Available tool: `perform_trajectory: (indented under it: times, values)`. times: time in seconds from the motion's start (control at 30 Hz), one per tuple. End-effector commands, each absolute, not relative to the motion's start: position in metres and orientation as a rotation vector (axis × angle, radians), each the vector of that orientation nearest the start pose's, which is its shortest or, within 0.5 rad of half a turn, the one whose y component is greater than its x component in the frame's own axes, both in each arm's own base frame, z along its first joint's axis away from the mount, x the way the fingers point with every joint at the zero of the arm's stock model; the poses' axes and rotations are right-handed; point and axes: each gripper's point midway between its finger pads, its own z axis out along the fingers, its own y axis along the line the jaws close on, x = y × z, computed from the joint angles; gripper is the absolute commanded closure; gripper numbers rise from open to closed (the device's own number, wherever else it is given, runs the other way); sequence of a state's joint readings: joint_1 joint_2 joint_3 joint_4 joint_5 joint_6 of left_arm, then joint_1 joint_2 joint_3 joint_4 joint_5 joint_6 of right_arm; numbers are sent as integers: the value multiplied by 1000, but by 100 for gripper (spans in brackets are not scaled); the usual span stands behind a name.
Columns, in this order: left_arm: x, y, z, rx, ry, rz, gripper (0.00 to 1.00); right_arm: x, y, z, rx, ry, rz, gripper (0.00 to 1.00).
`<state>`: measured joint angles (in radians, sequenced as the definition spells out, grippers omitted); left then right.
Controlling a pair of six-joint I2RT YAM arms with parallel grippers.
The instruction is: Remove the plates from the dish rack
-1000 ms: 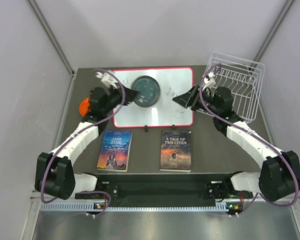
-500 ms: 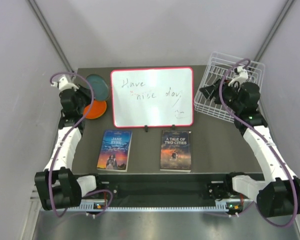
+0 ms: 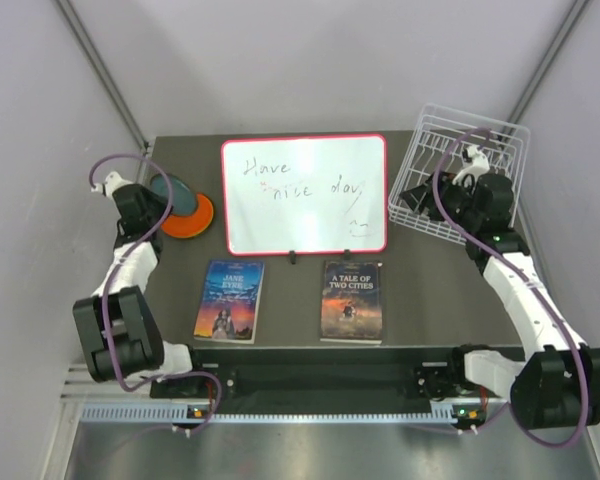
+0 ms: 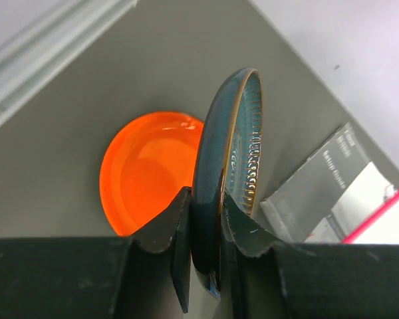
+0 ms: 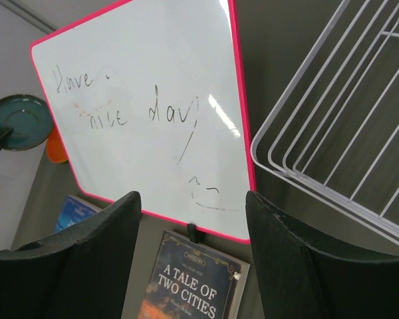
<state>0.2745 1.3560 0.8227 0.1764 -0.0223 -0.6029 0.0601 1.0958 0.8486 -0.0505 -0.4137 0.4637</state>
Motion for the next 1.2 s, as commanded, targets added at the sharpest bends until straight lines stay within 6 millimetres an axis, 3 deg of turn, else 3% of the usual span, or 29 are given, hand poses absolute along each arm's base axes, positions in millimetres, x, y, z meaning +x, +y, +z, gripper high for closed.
perform_trajectory:
  times: [0.0,0.27,0.5,0.63,0.73,0.77,0.9,1.0,1.03,1.1,1.17]
  values:
    - [438,104,193,-807,1636,-238,100,358,108,250,65,1878,753,35]
    - [450,112,152,-845,1685,-225,100,361,106,245,62,1876,751,35]
    - [456,106,132,-833,1732,-267,100,361,105,237,73,1892,754,36]
    - [457,99,123,-826,1758,-307,78,363,105,233,79,1902,756,35]
    - [456,97,115,-835,1780,-318,68,363,105,231,86,1906,760,35]
    - [455,97,113,-841,1787,-315,58,363,105,230,87,1909,760,35]
    - [449,96,107,-859,1822,-304,37,362,105,233,80,1905,756,35]
    - [447,95,108,-849,1835,-304,28,363,104,234,77,1907,745,35]
    - [446,95,108,-853,1843,-300,18,363,104,235,75,1902,744,35]
    - [445,95,112,-851,1844,-296,15,363,104,235,77,1903,750,35]
    - [444,93,115,-846,1857,-301,1,362,104,234,82,1905,754,35]
